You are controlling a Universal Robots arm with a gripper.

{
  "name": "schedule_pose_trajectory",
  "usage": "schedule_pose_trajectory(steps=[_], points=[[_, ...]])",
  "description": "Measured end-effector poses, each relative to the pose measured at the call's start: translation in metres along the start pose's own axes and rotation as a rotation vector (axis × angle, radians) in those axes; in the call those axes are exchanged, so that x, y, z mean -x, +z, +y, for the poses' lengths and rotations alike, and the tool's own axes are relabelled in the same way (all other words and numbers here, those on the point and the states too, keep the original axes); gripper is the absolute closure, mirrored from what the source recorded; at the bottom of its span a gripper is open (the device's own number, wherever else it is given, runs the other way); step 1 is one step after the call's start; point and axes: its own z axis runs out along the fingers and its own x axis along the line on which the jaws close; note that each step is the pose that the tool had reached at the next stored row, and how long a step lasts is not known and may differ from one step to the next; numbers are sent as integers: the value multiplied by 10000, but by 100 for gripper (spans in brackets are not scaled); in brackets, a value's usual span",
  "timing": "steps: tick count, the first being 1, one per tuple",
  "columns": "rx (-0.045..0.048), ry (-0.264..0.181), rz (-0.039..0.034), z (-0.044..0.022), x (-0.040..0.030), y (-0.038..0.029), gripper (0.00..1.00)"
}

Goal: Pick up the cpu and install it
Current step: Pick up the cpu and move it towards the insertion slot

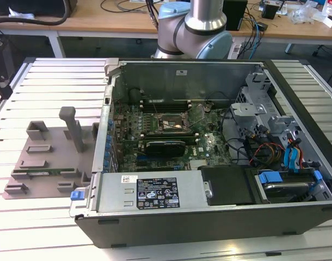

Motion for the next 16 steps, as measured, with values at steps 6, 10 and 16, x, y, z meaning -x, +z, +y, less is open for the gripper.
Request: schedule_pose_trajectory(steps=[6,10,16], points=[[-1,0,1,1,2,-79,45],[0,0,0,1,4,-148,45],[-1,0,1,6,7,-245,45]])
